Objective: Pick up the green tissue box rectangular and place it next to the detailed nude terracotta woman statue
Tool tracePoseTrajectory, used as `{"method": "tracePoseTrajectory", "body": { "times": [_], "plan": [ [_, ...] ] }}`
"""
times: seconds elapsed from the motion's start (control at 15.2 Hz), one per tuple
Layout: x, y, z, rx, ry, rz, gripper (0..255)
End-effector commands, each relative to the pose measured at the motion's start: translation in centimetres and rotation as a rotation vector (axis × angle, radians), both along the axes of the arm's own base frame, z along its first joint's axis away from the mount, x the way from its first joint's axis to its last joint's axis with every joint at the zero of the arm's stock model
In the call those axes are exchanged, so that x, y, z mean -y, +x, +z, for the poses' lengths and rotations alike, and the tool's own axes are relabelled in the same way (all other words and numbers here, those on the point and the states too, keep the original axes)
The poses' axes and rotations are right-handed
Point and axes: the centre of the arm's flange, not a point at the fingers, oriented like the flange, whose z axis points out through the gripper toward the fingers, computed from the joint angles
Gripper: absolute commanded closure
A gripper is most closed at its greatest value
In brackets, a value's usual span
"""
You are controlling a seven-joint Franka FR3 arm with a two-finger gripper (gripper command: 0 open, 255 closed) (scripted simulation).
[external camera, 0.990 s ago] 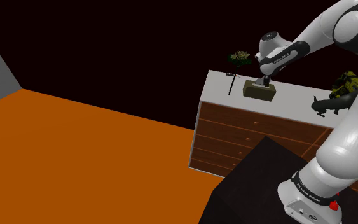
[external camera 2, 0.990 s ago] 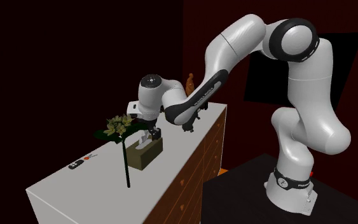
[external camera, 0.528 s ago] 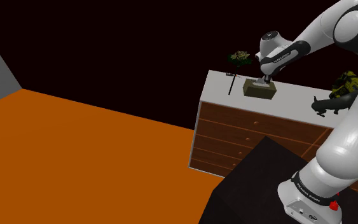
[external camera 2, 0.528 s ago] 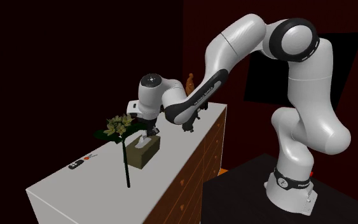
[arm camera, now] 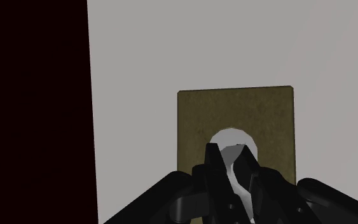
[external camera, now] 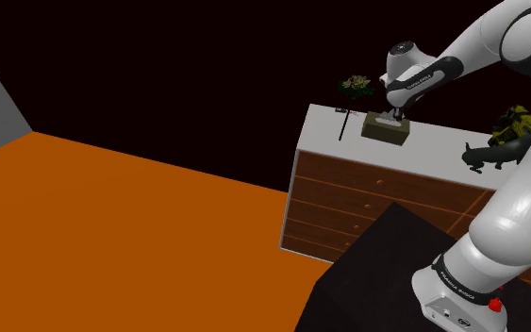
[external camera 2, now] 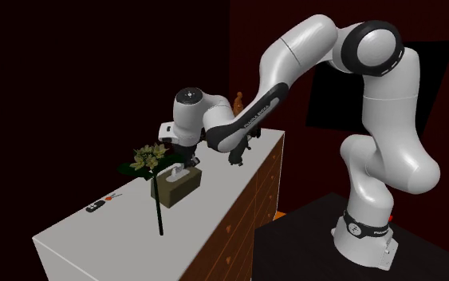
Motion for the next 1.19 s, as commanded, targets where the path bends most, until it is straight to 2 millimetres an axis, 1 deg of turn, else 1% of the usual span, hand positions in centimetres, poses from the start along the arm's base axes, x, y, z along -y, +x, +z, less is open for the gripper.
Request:
{"method": "tracePoseTrajectory", "body": {
  "times": [0.0,1.12],
  "plan": [
    [0.1,0.0,1.0,0.000,0.000,0.000,255],
    [0.1,0.0,10.0,0.000,0.000,0.000,255]
  ]
}}
